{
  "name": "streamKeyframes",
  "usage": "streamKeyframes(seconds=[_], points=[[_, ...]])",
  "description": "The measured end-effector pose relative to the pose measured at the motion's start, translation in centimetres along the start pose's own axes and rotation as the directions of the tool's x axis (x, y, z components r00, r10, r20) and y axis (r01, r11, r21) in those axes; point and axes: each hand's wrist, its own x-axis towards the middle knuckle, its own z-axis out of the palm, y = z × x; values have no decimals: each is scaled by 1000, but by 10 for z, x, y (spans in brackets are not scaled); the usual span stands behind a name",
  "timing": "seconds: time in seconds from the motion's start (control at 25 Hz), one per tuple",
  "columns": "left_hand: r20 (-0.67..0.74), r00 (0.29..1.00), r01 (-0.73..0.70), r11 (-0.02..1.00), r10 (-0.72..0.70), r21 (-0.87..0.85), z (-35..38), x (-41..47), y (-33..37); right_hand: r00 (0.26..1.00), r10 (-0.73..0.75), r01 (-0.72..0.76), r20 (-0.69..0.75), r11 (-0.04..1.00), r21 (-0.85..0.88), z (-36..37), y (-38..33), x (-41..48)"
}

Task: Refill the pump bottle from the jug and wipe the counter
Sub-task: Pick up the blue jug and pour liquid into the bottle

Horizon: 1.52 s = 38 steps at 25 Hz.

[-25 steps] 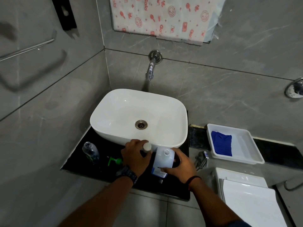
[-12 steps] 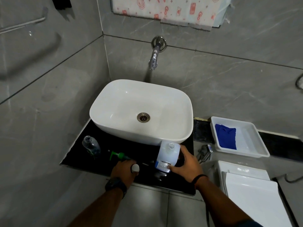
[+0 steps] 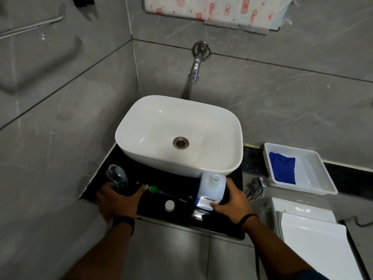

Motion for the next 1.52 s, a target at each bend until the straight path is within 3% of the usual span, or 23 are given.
streamKeyframes(seconds=[0.16, 0.36, 0.56, 0.76, 0.92, 1.12, 1.36, 1.52], points=[[44, 998, 51, 991, -46, -122, 1, 28, 2, 1000, 7, -7, -20, 1000, -6, 3, -3, 0], [179, 979, 120, 985, -98, -120, 6, 52, -11, 999, -3, 3, -46, 1000, 18, 8, -6, -2], [105, 994, 21, 992, -7, -128, -2, 56, -7, 997, -22, 28, -72, 997, 77, 12, -13, -8], [164, 986, 44, 980, -12, -194, 4, 69, -4, 997, -3, 10, -79, 995, 99, 12, -11, -9], [92, 982, 185, 949, -166, -254, 17, 66, 2, 996, 20, -12, -84, 996, 94, 13, -7, -8], [14, 988, 152, 945, -155, -291, 36, 63, 12, 996, 30, -22, -82, 996, 89, 15, -3, -3], [-65, 967, 210, 919, -245, -335, 50, 67, 17, 994, 34, -25, -104, 996, 89, 20, -1, 3], [13, 961, 264, 899, -277, -349, 53, 68, 11, 993, 29, -20, -110, 996, 83, 20, -1, 3]])
